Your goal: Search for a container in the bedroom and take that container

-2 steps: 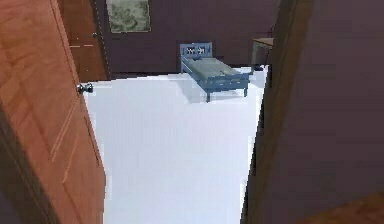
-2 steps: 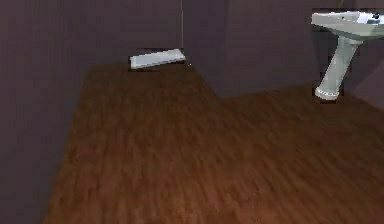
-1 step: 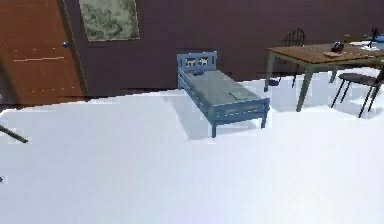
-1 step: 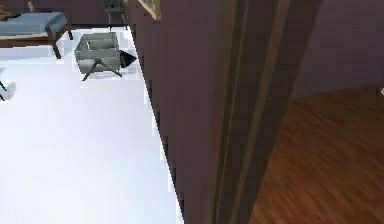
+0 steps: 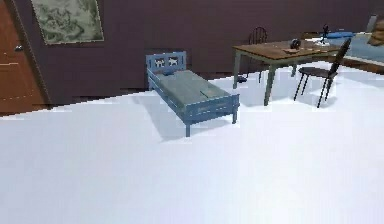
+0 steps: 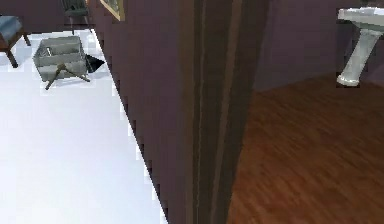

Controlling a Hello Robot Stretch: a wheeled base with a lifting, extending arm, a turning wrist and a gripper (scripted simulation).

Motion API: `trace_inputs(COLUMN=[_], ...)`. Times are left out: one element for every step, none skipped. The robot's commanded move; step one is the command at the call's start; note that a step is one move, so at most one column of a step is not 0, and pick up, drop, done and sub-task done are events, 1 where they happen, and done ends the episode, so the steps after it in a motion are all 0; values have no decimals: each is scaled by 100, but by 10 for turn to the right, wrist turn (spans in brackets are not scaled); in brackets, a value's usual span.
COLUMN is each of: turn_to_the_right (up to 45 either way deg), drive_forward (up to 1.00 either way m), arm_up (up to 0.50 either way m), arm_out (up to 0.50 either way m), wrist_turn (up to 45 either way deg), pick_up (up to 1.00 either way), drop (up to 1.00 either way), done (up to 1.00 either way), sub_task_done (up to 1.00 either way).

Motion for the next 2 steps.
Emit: trace_inputs(turn_to_the_right=[0,330], drive_forward=[15,0], arm_up=[0,0], arm_out=[0,0], wrist_turn=[0,0], pick_up=[0,0], drop=[0,0], done=[0,0], sub_task_done=[0,0])
